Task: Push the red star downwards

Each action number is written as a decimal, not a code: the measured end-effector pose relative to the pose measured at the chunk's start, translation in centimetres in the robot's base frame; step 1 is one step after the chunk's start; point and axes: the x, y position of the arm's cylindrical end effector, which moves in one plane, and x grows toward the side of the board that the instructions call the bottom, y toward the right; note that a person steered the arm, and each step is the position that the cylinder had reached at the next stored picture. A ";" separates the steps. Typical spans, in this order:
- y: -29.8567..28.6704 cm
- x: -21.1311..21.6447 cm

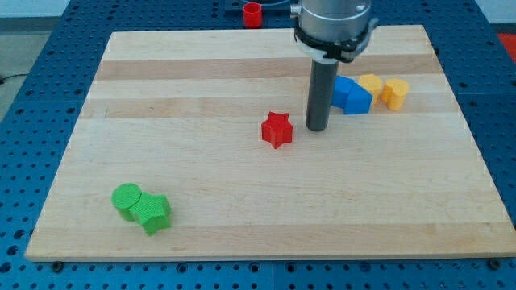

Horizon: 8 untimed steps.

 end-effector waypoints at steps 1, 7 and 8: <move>0.4 0.7; -6.2 -3.8; -8.0 -0.1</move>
